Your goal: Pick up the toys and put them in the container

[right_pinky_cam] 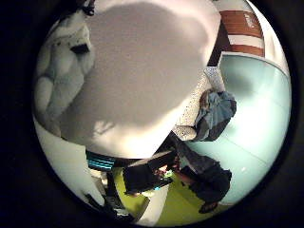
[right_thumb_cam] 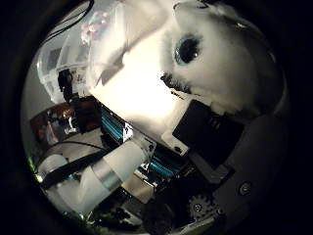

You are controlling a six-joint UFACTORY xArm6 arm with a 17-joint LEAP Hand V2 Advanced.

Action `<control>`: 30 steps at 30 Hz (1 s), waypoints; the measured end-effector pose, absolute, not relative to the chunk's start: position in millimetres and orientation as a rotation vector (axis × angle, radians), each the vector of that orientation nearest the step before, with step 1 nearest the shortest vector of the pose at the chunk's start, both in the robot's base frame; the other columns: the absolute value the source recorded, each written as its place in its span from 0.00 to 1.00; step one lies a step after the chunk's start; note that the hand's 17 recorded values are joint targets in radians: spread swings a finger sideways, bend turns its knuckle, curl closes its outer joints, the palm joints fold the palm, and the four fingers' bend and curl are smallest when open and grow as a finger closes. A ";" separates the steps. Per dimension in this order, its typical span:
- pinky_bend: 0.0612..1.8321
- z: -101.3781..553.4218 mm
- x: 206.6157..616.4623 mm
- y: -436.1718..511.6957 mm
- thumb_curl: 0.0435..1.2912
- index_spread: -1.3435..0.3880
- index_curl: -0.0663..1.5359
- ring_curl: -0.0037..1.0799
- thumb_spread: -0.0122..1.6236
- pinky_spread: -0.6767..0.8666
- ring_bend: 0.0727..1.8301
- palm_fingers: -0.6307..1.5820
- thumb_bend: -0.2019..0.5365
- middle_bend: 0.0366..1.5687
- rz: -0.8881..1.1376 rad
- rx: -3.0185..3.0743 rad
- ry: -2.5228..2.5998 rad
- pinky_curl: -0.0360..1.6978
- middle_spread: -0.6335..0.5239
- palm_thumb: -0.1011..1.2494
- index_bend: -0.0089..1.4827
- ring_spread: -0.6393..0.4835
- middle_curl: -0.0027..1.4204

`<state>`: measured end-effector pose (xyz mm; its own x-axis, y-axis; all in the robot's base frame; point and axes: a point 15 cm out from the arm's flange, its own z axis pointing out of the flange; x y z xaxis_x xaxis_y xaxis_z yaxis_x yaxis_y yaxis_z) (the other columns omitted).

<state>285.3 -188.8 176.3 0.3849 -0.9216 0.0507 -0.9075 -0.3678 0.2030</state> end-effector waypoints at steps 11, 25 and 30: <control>0.66 260.9 280.4 -196.9 0.60 0.64 0.57 0.66 0.31 0.28 0.73 0.77 0.25 0.87 -0.128 2.445 -1.715 0.47 0.43 0.86 0.71 0.37 0.54; 0.60 398.6 280.6 -109.3 0.66 0.64 0.59 0.73 0.31 0.28 0.71 0.76 0.24 0.86 -0.110 2.628 -1.709 0.58 0.43 0.85 0.71 0.35 0.55; 0.58 422.5 287.9 -49.9 0.67 0.64 0.59 0.74 0.31 0.28 0.70 0.76 0.24 0.86 -0.066 2.705 -1.624 0.61 0.42 0.85 0.71 0.35 0.55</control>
<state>287.9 -49.9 422.5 0.4695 -0.8819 -0.0428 -0.8825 -0.4703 0.0098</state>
